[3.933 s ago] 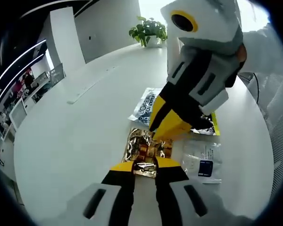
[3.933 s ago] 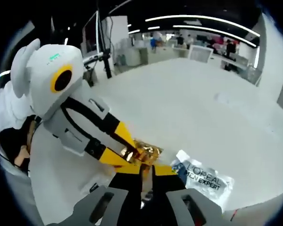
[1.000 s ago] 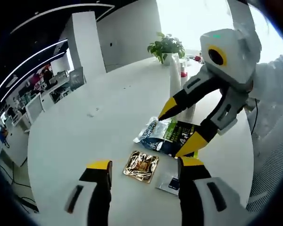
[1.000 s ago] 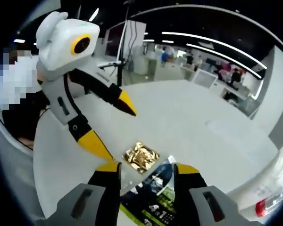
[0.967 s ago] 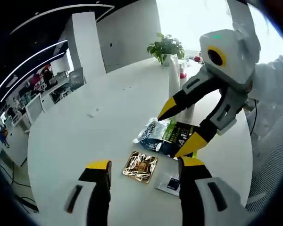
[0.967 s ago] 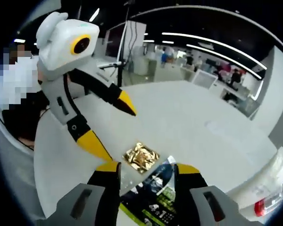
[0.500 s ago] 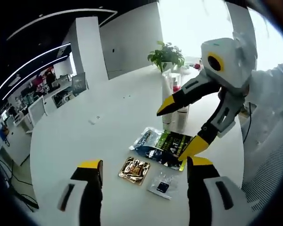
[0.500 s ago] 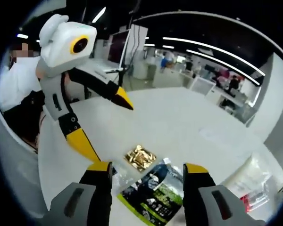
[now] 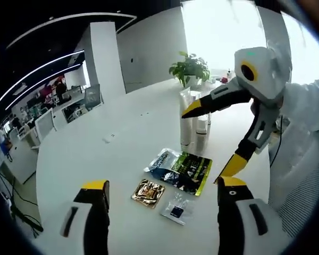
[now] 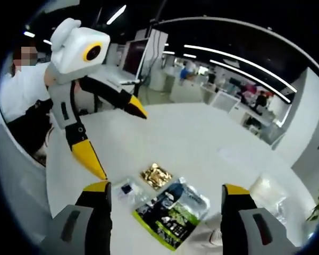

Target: Arrange the skincare products in the storage area until every visible bottle or jar stands upright without overlapping.

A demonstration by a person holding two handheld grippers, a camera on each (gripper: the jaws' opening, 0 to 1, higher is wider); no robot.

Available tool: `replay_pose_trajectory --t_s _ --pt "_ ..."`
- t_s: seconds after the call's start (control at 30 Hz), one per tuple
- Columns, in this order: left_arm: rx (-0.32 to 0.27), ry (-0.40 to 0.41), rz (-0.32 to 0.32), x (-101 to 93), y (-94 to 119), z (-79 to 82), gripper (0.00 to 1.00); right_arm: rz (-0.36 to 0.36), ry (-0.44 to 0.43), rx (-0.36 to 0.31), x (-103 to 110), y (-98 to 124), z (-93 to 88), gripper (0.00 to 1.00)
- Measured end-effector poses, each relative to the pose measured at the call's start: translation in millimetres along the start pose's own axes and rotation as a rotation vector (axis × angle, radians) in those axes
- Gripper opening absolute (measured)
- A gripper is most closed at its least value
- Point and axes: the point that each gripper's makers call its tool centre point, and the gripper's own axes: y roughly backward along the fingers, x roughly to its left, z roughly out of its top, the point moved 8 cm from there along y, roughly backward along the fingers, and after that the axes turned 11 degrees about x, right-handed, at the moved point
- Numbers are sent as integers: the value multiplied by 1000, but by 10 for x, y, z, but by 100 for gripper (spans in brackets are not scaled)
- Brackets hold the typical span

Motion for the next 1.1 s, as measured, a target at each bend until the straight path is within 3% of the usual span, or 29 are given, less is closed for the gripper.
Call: replay_pose_trajectory --t_s 0.5,1.1 --pt "1 8 27 -107 116 -8 93 -54 -45 7 -105 297 -171 99" --pt "-3 24 50 -262 231 -4 99 -95 -128 21 -231 589 -441 100"
